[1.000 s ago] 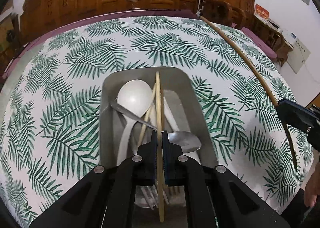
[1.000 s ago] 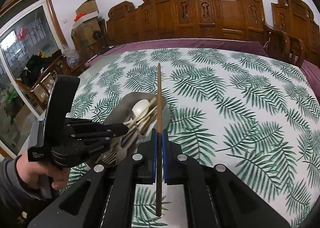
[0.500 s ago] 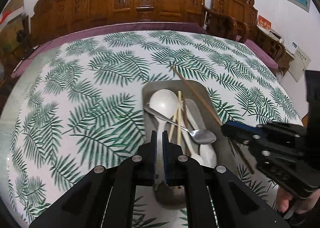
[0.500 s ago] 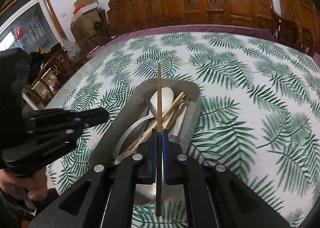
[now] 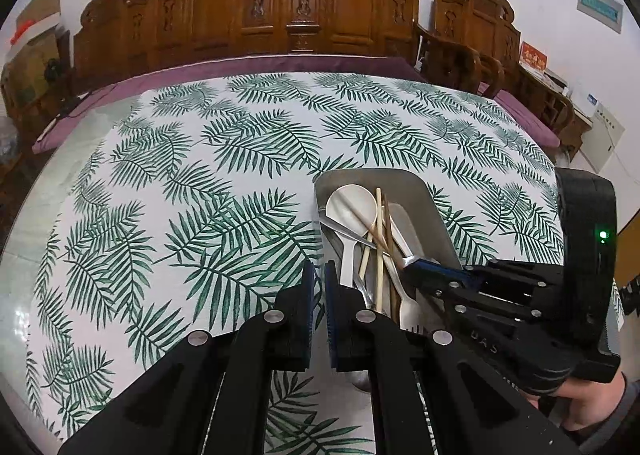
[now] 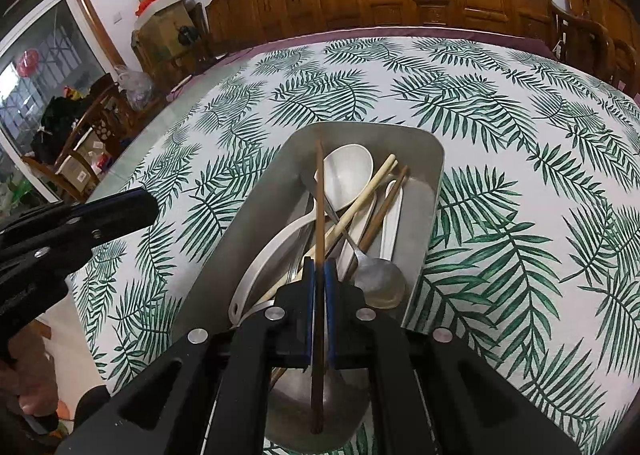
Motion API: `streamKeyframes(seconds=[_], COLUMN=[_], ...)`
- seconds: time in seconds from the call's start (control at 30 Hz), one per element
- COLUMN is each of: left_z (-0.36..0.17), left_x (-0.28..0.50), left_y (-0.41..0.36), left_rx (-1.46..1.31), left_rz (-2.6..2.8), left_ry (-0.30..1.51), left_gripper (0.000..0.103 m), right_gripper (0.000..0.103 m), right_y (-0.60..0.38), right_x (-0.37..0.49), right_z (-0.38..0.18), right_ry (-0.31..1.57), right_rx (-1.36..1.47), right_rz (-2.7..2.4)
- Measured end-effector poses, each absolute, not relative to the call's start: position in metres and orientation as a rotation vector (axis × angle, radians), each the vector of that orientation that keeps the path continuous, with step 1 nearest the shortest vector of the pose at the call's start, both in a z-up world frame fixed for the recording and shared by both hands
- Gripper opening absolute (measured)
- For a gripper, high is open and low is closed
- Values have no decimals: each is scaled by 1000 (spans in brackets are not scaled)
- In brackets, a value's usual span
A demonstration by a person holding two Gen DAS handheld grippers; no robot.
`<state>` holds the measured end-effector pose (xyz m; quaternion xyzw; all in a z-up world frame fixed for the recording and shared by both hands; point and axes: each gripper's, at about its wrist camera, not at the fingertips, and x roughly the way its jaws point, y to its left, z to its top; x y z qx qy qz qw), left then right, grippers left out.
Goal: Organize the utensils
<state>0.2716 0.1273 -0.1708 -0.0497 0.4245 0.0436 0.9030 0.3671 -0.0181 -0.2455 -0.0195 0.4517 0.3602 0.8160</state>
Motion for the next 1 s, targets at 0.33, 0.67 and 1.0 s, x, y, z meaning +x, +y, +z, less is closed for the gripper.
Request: streamKeyframes(seconds=[0.33,0.67,1.0], left_z=[-149,-116,-98], left_x=[252,209,172], left_y=[109,65,26], left_rx=[-80,-55,-33], left_rz=[86,65,44], left_ry=[834,755,711], left_gripper=[8,53,95], right_gripper=[19,53,101], right_y=[-56,-146,-221], right_x=[341,286,245], right_z=[-203,-141,-119], right_ry=[834,689,650], right_rx=[-49,-24,7], right_rz=[789,703,549])
